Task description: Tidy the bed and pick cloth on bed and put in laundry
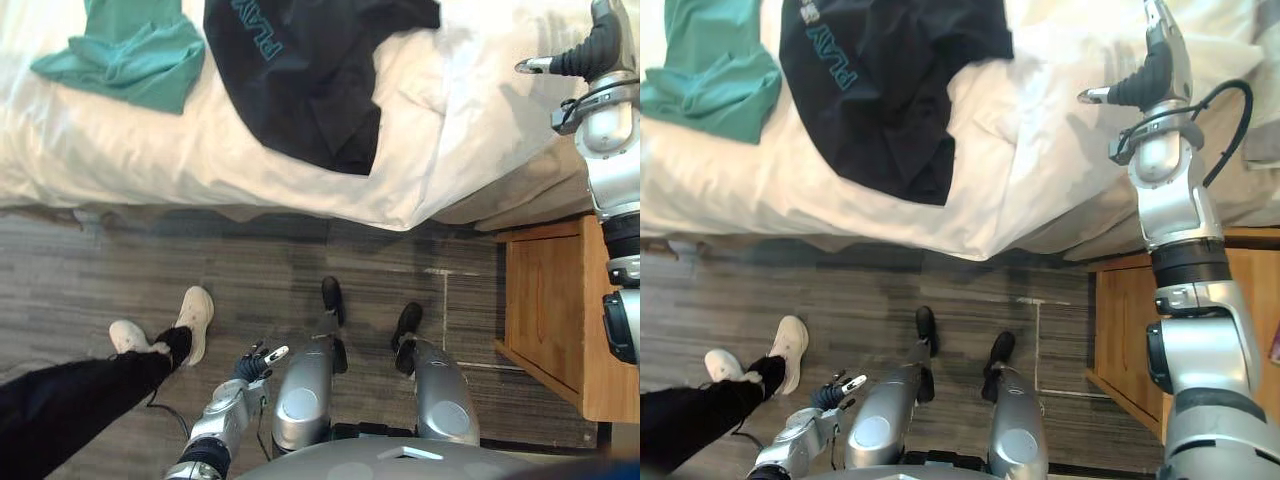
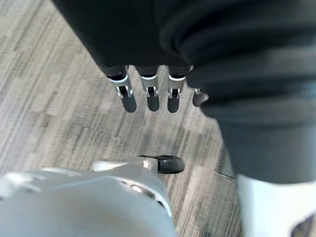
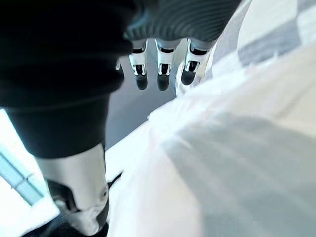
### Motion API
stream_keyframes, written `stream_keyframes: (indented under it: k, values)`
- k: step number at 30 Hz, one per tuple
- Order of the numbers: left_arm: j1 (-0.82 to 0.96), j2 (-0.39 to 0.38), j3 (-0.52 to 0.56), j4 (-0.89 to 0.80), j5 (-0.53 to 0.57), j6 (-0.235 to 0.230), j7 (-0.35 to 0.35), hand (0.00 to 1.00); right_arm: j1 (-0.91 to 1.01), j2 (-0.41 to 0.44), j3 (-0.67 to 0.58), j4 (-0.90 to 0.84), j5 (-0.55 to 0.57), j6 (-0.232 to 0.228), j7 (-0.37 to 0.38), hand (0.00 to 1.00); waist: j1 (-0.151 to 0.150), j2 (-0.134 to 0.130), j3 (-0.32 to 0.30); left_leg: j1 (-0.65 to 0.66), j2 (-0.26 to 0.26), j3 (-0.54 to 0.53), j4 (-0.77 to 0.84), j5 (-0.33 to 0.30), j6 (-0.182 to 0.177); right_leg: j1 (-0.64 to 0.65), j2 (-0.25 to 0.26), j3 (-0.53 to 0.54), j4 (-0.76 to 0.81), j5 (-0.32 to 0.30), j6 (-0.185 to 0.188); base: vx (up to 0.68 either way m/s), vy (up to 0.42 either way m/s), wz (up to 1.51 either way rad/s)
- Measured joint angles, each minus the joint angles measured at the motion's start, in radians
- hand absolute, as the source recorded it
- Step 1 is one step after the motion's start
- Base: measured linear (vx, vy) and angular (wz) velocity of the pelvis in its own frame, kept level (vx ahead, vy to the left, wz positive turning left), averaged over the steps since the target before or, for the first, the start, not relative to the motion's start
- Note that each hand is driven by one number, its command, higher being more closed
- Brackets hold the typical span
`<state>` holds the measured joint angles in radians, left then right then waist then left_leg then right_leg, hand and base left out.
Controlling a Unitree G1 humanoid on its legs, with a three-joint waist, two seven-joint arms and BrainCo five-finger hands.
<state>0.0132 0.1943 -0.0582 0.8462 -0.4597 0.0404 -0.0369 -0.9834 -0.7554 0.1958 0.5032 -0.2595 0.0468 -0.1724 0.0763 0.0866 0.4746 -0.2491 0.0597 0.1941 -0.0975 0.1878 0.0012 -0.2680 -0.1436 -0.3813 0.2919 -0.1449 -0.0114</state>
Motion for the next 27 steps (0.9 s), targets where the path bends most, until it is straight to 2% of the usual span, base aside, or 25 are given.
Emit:
stream_keyframes:
  k: [3, 4, 7, 11, 13, 19, 23, 25, 26, 27]
  values:
    - [-0.017, 0.0, -0.016, -0.001, 0.0, 0.012, 0.0, 0.0, -0.042, -0.004, 0.045, 0.033, -0.001, 0.051, 0.025, 0.0, 0.001, 0.016, 0.007, -0.056, -0.008, -0.028, 0.0, 0.021, 0.003, -0.065, -0.023, -0.022, 0.055, -0.019, -0.003, -0.05, -0.026, 0.32]
    - [-0.031, -0.001, -0.029, 0.0, 0.0, 0.016, 0.0, 0.0, -0.054, -0.012, 0.049, 0.078, -0.001, 0.078, 0.033, 1.0, 0.008, 0.033, 0.015, -0.081, -0.011, -0.04, 0.0, 0.031, 0.005, -0.09, -0.036, -0.034, 0.079, -0.026, -0.003, -0.03, -0.007, 0.29]
    - [-0.041, 0.0, -0.045, -0.003, 0.0, 0.013, -0.002, 0.0, -0.096, -0.061, 0.052, 0.171, 0.0, 0.101, 0.03, 1.0, 0.023, 0.065, 0.021, -0.114, -0.022, -0.052, 0.0, 0.044, 0.009, -0.13, -0.055, -0.044, 0.111, -0.033, -0.002, -0.04, 0.006, 0.21]
    - [-0.041, 0.015, -0.069, -0.002, -0.001, 0.011, -0.01, 0.0, -0.167, -0.109, 0.069, 0.251, 0.034, 0.098, 0.008, 1.0, 0.027, 0.087, 0.024, -0.126, -0.031, -0.059, -0.001, 0.043, 0.005, -0.144, -0.068, -0.048, 0.124, -0.035, 0.001, -0.02, 0.013, 0.08]
    - [-0.041, 0.021, -0.069, -0.003, -0.001, 0.007, -0.018, 0.0, -0.169, -0.123, 0.072, 0.271, 0.075, 0.092, -0.003, 1.0, 0.028, 0.087, 0.023, -0.126, -0.032, -0.059, -0.001, 0.043, 0.005, -0.144, -0.07, -0.048, 0.121, -0.035, 0.003, -0.01, 0.004, 0.02]
    - [-0.039, 0.023, -0.07, -0.035, 0.001, -0.012, -0.05, 0.0, -0.118, -0.118, 0.008, 0.301, 0.207, 0.035, -0.036, 1.0, 0.024, 0.087, 0.023, -0.089, -0.032, -0.03, 0.0, 0.048, 0.011, -0.109, -0.066, -0.026, 0.094, -0.015, 0.015, 0.02, 0.001, -0.1]
    - [-0.038, 0.02, -0.067, -0.05, 0.012, -0.014, -0.053, 0.0, -0.014, -0.056, -0.109, 0.284, 0.272, 0.0, -0.045, 1.0, 0.015, 0.081, 0.023, -0.013, -0.028, 0.042, 0.0, 0.036, 0.0, -0.034, -0.052, 0.009, 0.045, 0.006, 0.024, 0.03, 0.023, -0.32]
    - [-0.027, 0.019, -0.054, -0.068, 0.02, -0.01, -0.052, 0.0, 0.071, 0.007, -0.189, 0.237, 0.306, -0.02, -0.057, 1.0, -0.011, 0.066, 0.022, 0.026, -0.014, 0.08, -0.001, 0.015, 0.006, 0.006, -0.029, 0.037, -0.002, 0.031, 0.026, 0.01, 0.015, -0.49]
    - [-0.026, 0.018, -0.051, -0.069, 0.021, -0.007, -0.052, 0.0, 0.098, 0.025, -0.213, 0.224, 0.317, -0.026, -0.059, 0.0, -0.013, 0.06, 0.021, 0.037, -0.011, 0.096, -0.001, 0.011, 0.005, 0.015, -0.024, 0.049, -0.015, 0.037, 0.026, 0.01, 0.009, -0.59]
    - [-0.024, 0.013, -0.044, -0.069, 0.023, -0.004, -0.052, 0.0, 0.157, 0.065, -0.266, 0.2, 0.332, -0.038, -0.062, 0.0, -0.018, 0.049, 0.02, 0.068, -0.006, 0.121, -0.001, 0.0, 0.004, 0.043, -0.012, 0.072, -0.039, 0.052, 0.029, 0.01, 0.007, -0.61]
